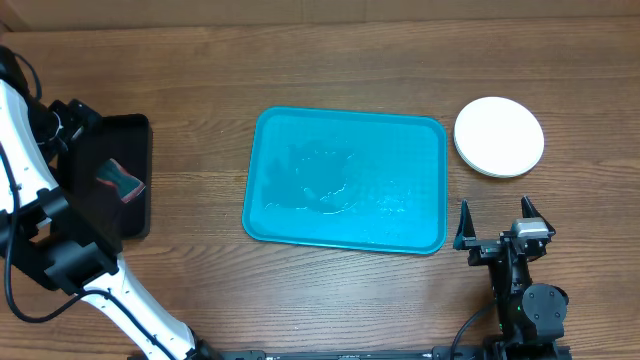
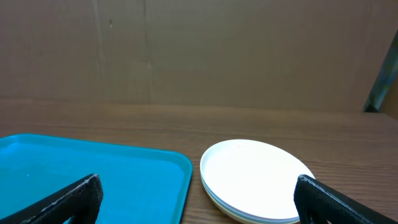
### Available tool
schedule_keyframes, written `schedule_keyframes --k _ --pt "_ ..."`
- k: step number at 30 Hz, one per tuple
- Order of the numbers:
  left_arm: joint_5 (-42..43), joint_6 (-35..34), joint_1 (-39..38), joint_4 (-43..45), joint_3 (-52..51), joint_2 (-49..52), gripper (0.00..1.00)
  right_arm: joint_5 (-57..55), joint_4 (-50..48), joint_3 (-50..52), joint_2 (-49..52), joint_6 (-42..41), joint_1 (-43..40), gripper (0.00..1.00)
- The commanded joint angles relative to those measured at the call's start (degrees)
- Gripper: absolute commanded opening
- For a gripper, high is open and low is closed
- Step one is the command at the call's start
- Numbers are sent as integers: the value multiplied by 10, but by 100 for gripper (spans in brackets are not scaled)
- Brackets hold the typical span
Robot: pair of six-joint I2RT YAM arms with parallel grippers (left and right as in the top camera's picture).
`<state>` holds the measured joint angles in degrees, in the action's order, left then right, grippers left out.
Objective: Clean dirty plates on tray and stack at the side
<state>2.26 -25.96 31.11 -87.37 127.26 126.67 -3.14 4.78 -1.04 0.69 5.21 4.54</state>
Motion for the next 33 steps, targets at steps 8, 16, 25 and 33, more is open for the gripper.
schedule_keyframes --k 8,16,25,33 --pt "52 74 -48 -24 4 -162 100 4 -1 6 -5 4 0 100" --pt "45 98 -139 1 -3 -273 100 4 -1 6 -5 4 0 100" --pt "46 173 -295 185 -247 -437 100 4 -1 6 -5 4 0 100" --pt "26 210 -319 238 -494 -613 100 4 -1 6 -5 4 0 100"
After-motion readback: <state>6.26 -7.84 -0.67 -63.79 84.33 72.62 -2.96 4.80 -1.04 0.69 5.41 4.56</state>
